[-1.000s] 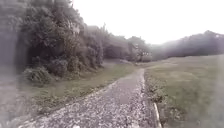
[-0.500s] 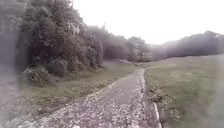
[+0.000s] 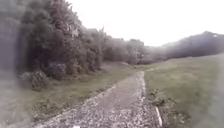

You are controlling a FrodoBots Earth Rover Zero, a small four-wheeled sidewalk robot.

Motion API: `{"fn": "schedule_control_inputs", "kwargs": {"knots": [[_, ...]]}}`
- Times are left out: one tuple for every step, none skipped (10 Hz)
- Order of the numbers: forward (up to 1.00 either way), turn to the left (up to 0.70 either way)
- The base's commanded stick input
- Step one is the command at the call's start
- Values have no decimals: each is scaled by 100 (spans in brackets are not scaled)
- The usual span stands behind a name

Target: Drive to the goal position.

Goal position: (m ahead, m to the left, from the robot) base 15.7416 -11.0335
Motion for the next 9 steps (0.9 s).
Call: {"fn": "schedule_control_inputs", "kwargs": {"knots": [[100, 0], [100, 0], [100, -7], [100, -32], [100, -36], [100, -30], [100, -24], [100, -18], [100, -12]]}}
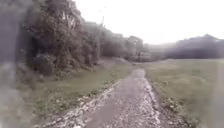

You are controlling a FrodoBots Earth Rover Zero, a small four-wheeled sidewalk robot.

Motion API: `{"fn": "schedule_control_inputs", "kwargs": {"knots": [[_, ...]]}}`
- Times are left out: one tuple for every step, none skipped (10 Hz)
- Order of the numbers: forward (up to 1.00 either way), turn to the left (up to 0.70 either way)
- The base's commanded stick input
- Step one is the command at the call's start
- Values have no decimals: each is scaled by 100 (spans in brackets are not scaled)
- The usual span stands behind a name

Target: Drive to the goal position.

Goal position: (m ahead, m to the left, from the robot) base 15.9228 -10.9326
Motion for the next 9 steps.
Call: {"fn": "schedule_control_inputs", "kwargs": {"knots": [[100, -6], [100, -2], [100, -26], [100, -22], [100, 0], [100, 0], [100, 0], [100, 0], [100, 0]]}}
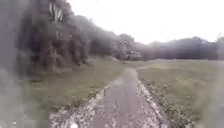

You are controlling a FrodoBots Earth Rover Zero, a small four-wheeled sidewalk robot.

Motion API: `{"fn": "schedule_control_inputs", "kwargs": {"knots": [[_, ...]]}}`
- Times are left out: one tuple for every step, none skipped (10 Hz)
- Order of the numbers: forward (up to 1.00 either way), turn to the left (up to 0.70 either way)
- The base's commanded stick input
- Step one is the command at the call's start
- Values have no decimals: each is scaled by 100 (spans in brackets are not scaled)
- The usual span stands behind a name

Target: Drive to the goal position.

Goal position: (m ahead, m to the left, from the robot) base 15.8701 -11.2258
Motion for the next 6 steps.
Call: {"fn": "schedule_control_inputs", "kwargs": {"knots": [[100, 0], [100, 0], [100, -9], [100, -15], [100, -6], [100, -2]]}}
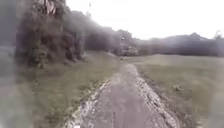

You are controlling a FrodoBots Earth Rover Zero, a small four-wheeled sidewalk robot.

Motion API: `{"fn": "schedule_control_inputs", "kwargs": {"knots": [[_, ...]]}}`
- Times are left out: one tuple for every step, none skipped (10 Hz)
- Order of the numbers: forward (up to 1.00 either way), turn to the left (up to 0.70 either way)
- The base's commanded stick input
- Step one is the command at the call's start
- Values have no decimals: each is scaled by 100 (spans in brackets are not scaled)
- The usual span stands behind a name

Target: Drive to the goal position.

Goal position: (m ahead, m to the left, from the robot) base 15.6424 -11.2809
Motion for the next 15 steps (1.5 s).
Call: {"fn": "schedule_control_inputs", "kwargs": {"knots": [[100, 0], [100, 0], [45, 0], [0, 0], [0, 0], [0, 0], [0, 0], [0, 0], [0, 0], [0, 0], [0, 0], [0, 0], [0, -55], [0, -91], [0, -100]]}}
